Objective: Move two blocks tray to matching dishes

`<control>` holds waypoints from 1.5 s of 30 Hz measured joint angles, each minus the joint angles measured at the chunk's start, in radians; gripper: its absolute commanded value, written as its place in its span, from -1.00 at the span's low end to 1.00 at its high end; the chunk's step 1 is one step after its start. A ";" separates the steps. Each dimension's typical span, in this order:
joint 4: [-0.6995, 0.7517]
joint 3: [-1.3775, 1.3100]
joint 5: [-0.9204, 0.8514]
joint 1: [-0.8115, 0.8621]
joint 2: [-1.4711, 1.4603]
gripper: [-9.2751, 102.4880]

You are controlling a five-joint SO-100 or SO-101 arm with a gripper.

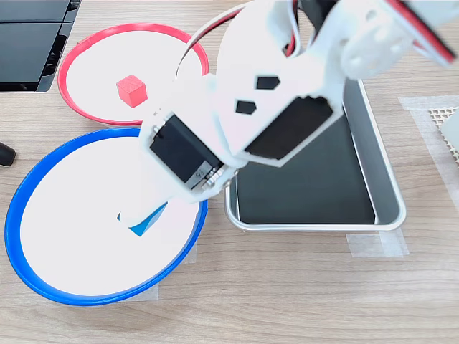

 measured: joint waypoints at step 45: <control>0.301 1.266 0.721 0.301 1.807 -0.84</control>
